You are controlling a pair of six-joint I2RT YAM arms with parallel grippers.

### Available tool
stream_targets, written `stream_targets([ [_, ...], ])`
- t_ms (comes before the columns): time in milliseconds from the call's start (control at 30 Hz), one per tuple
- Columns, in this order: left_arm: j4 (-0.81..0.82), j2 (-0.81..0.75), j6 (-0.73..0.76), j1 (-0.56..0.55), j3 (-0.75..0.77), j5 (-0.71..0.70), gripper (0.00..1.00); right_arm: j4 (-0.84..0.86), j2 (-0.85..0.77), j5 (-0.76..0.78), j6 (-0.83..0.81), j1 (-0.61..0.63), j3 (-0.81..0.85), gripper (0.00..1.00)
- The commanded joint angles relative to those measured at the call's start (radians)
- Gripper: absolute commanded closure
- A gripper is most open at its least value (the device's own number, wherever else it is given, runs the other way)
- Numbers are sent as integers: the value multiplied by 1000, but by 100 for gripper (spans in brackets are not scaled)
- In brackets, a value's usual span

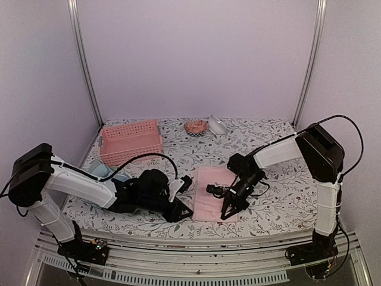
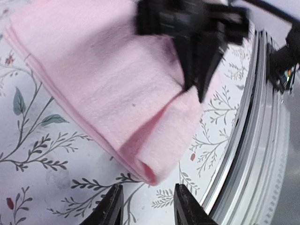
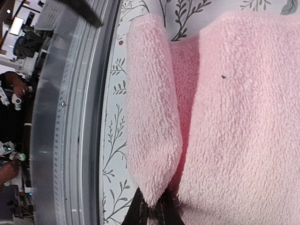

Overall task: Roll the towels
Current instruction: Roll the towel at the center of the board.

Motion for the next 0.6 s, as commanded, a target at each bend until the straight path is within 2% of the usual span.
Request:
stream_targets([
  [0,80,-42,345,-175,-38,-289,62,-253,183,13,-76,-25,25,97],
  [133,37,57,598,-252,75,-368,62,-274,215,24,-90,-28,80,96],
  [267,13,205,744,-257,203,-443,62,-284,232,24,-92,-29,95,96],
  [433,4,296,813,-257,273,-403,62,-279,243,11,-86,-29,98,96],
  [567,-5,296,812,-263,275,-326,65,-272,244,7,-77,-29,99,96],
])
